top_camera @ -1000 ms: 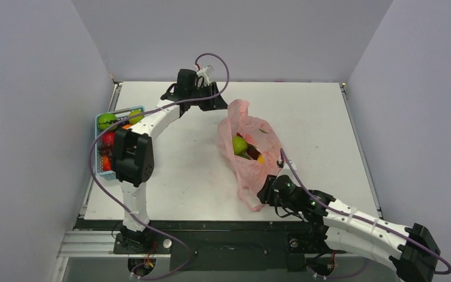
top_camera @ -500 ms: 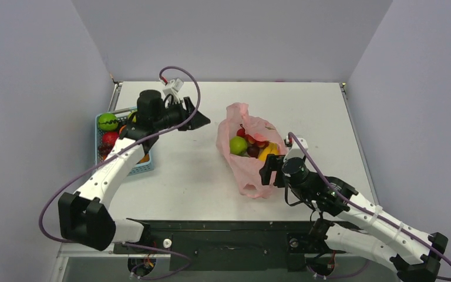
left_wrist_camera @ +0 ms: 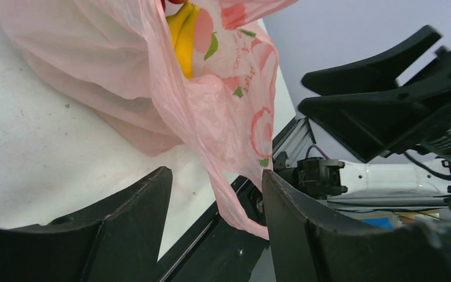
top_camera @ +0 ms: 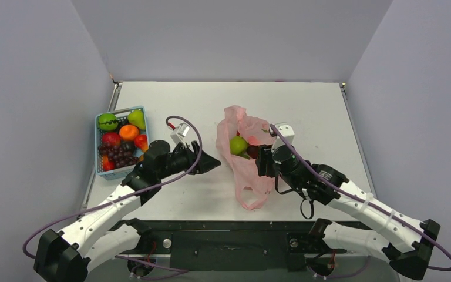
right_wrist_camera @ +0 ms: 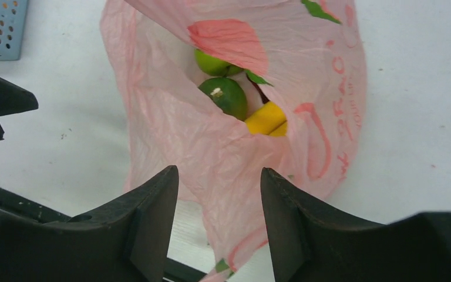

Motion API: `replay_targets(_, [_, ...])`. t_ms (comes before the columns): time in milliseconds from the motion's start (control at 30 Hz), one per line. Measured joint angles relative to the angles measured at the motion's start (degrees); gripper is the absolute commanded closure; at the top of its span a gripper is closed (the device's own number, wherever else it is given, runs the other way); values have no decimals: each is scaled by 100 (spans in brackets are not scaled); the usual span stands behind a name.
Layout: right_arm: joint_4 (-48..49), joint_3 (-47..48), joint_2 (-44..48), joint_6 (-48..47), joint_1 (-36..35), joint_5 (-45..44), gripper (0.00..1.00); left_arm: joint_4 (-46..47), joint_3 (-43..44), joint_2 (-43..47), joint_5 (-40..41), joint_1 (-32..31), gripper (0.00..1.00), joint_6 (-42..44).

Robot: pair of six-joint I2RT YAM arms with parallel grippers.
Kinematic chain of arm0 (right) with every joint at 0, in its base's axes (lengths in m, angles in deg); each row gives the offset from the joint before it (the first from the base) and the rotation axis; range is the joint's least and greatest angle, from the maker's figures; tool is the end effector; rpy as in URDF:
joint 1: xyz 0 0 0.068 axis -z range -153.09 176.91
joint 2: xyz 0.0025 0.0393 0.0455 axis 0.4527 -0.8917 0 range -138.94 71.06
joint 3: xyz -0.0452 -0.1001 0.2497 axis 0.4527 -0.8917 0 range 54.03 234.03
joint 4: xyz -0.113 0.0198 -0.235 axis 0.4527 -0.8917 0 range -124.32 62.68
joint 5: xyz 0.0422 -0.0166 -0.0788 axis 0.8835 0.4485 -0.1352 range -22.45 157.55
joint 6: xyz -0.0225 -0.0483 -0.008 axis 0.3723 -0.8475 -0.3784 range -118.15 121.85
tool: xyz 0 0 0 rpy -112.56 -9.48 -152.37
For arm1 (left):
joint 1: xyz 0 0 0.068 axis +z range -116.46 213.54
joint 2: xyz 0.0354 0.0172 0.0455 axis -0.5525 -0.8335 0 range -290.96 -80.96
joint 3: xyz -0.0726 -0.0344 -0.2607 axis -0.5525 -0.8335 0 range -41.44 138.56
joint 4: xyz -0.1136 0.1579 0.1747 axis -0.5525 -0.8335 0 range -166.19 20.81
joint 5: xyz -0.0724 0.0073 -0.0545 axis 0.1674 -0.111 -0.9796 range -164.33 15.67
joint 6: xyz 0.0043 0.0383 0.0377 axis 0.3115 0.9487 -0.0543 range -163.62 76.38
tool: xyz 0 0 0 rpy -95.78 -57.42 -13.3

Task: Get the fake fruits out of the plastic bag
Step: Adjust the plastic bag at the center of the board.

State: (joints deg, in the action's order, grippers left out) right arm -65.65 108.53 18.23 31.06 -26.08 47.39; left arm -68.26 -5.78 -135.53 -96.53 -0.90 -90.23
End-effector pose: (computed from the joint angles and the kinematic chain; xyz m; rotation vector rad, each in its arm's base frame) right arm 0.1241 0.1443 0.3269 -0.2599 2.1827 0.4297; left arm 0.1738 -0.1355 0.2729 0.0739 2.0884 -1.2856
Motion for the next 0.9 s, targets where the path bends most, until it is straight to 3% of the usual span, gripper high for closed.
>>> replay_targets(100, [516, -120, -313, -26, 2, 205, 60, 326, -179, 153, 122, -13, 41, -236])
replay_targets(233, [1104, -125, -975, 0, 66, 199, 61, 861, -404, -37, 275, -127, 38, -479])
replay_targets(533, [1941, -31, -2380, 166, 811, 466, 57, 2210, -431, -1648, 356, -354, 38, -785])
replay_targets(600, [2085, 57, -2579, 216, 951, 474, 57, 2337, -350, -2002, 354, -450, 46, -785])
replay_targets(667, [2225, 197, -2791, 262, 1071, 466, 55, 2535, -216, -2426, 358, -551, 64, -778])
replay_targets(700, [2288, 304, -2914, 278, 1137, 446, 55, 2673, -177, -2629, 363, -592, 82, -796])
replay_targets(767, [2382, 577, -3169, 278, 1292, 356, 55, 2962, -170, -2981, 358, -649, 99, -793])
replay_targets(900, [2507, 1307, -3790, 203, 1663, 153, 54, 3283, -136, -3493, 317, -673, 100, -850])
